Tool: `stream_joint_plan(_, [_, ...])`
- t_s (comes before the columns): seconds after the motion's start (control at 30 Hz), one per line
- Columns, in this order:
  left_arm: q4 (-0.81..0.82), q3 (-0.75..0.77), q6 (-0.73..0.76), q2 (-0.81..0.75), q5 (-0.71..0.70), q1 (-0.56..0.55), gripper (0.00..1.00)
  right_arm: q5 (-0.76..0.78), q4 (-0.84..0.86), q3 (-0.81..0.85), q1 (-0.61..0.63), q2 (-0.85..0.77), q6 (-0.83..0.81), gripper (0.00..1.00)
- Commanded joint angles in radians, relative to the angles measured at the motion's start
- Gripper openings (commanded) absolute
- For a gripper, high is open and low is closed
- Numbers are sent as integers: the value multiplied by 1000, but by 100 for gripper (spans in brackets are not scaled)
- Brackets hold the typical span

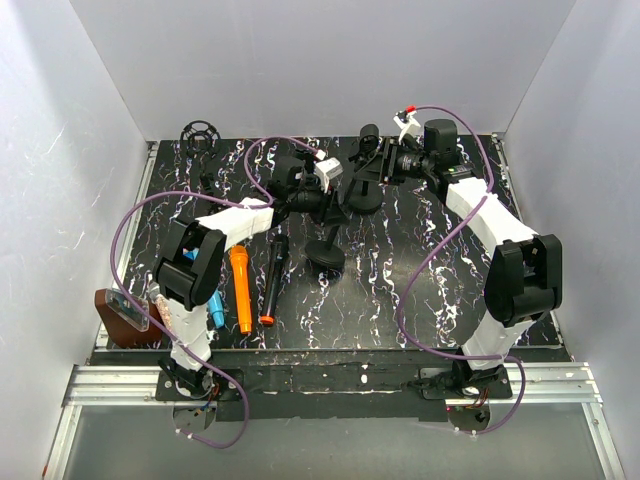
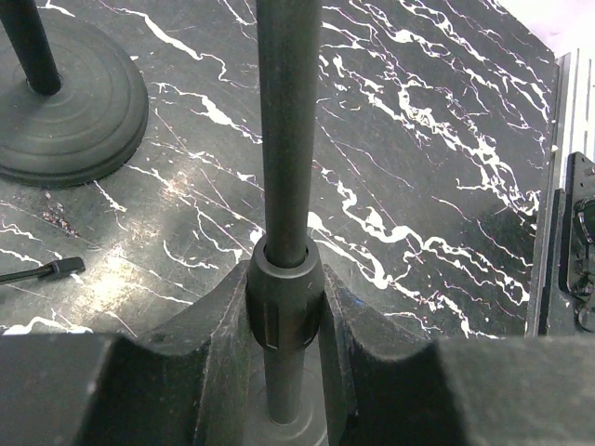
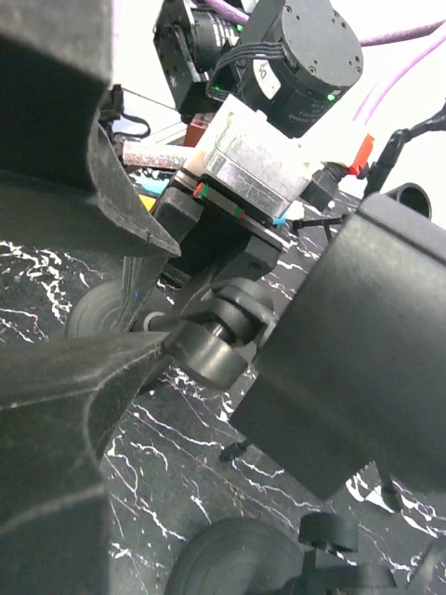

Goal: Remove the microphone from the stand

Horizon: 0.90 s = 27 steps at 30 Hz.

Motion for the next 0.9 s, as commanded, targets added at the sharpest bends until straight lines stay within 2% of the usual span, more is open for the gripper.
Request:
stream_joint_plan(0.0, [32, 14, 27, -92, 49, 3, 0, 52, 22, 28, 1, -15, -19, 47])
stream_joint_plan(0.27, [26, 51, 27, -63, 87, 2, 0, 61, 54, 86, 22, 26, 30, 52])
stream_joint_plan(0.53, [20, 97, 64, -32, 43, -49, 0, 199, 28, 122, 87, 46, 58, 53])
stream_joint_plan(0.57, [23, 101, 61, -31, 35, -55, 0, 222, 28, 122, 96, 43, 50, 53])
stream_joint_plan(0.6, [26, 101, 53, -29, 15, -64, 0, 261, 21, 122, 107, 38, 44, 46])
stream_joint_plan(0.63, [26, 104, 49, -30, -26, -78, 0, 314, 5, 122, 116, 31, 37, 33])
stream_joint_plan(0.67, [24, 103, 40, -38, -98, -93, 0, 391, -16, 125, 125, 25, 38, 10])
stream_joint_plan(0.7, [21, 100, 40, -49, -218, -116, 0, 477, -44, 131, 134, 20, 49, 2])
stream_joint_plan(0.73, [20, 94, 40, -61, -355, -142, 0, 591, -99, 146, 140, 18, 75, 1])
stream_joint_plan(0.8, [26, 81, 73, -81, -761, -225, 0, 726, -169, 184, 150, 25, 101, 1])
stream_joint_plan(0.87, [31, 84, 40, -80, -1004, -241, 0, 837, -249, 221, 159, 31, 145, 1])
